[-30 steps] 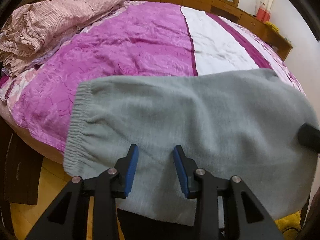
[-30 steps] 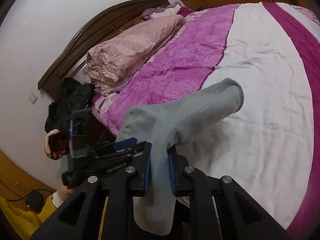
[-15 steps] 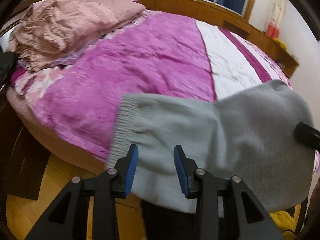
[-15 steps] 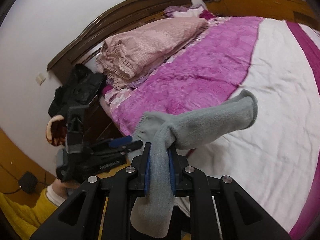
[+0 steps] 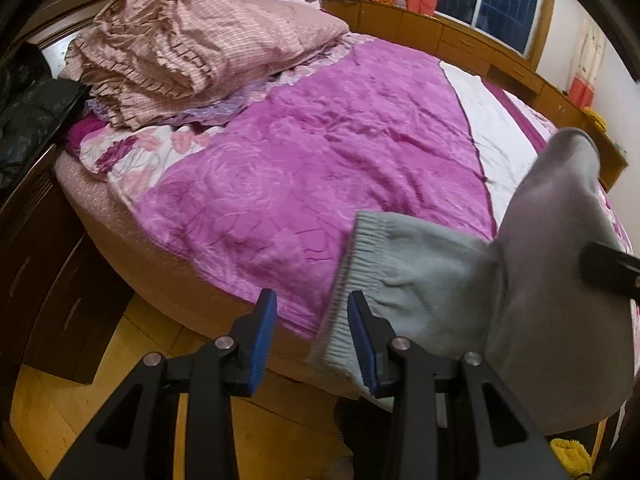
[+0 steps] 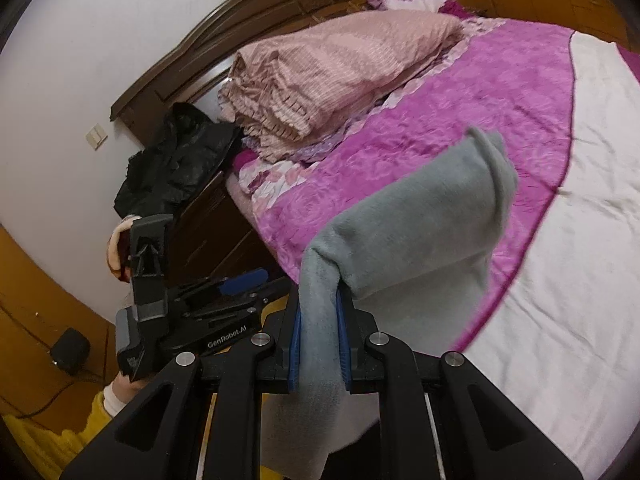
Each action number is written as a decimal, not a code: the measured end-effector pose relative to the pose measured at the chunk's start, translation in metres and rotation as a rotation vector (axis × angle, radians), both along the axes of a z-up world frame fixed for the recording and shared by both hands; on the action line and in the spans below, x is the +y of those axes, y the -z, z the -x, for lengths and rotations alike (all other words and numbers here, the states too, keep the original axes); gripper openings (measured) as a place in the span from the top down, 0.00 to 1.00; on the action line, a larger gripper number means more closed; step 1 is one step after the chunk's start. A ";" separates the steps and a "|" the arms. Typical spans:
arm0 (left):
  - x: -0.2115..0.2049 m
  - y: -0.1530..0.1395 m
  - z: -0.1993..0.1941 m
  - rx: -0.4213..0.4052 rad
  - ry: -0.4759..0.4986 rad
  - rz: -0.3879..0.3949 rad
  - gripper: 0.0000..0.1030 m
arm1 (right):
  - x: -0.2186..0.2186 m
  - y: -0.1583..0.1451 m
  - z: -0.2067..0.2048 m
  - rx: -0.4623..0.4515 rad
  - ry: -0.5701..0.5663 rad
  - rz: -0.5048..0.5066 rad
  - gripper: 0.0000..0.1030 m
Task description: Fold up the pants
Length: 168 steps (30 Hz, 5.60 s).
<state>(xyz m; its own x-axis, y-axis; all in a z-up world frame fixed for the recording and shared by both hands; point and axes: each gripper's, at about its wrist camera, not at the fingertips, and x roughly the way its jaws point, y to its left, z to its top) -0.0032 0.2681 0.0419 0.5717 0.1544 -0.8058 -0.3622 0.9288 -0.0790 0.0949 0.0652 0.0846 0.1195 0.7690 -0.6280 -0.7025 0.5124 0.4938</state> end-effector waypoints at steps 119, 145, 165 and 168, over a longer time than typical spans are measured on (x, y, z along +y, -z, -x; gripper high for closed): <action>-0.285 0.038 -0.189 0.110 0.706 0.161 0.46 | -0.278 0.102 -0.119 0.127 0.487 0.267 0.69; -0.298 0.033 -0.109 0.079 0.569 -0.012 0.40 | -0.296 0.096 -0.021 0.066 0.641 0.286 0.61; -0.304 0.070 -0.079 0.140 0.450 -0.058 0.12 | -0.298 0.119 0.024 -0.005 0.793 0.408 0.22; -0.308 0.075 -0.079 0.144 0.448 -0.077 0.05 | -0.298 0.127 0.024 -0.010 0.802 0.387 0.17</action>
<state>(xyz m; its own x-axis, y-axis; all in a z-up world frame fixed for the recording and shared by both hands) 0.0762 -0.0398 -0.0333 0.4794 -0.0191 -0.8774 0.0729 0.9972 0.0182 0.0706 -0.2326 -0.0423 0.5375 0.1857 -0.8225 -0.0635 0.9816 0.1802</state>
